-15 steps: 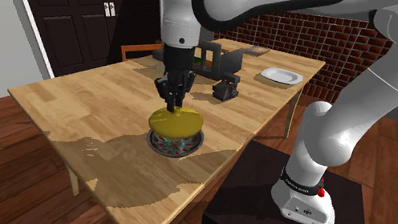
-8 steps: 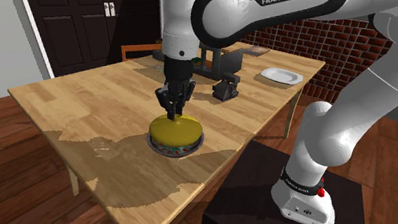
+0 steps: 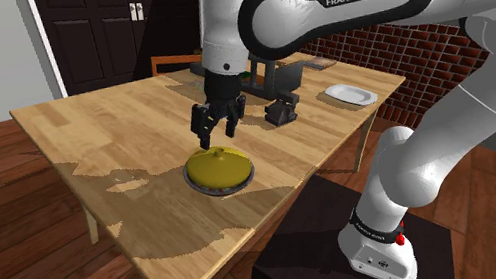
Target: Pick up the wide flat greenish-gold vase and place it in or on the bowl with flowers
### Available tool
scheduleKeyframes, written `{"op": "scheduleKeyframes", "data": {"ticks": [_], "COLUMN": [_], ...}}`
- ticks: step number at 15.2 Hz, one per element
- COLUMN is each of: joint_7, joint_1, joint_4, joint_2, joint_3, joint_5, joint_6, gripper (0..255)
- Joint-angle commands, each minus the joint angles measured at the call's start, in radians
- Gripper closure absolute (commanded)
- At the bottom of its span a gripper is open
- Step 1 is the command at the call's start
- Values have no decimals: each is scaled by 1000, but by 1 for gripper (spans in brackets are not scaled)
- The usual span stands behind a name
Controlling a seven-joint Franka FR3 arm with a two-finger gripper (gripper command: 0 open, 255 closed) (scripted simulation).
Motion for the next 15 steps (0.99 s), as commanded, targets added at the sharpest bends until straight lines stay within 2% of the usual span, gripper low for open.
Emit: {"op": "scheduleKeyframes", "data": {"ticks": [1, 3, 7, 15], "joint_7": [0, 0, 2, 2], "joint_1": [0, 0, -6, -6], "joint_4": [0, 0, 115, 115], "joint_2": [0, 0, -12, -12], "joint_3": [0, 0, -17, -17], "joint_5": [0, 0, -9, -9], "joint_6": [0, 0, -128, -128], "gripper": [0, 0, 0, 0]}}
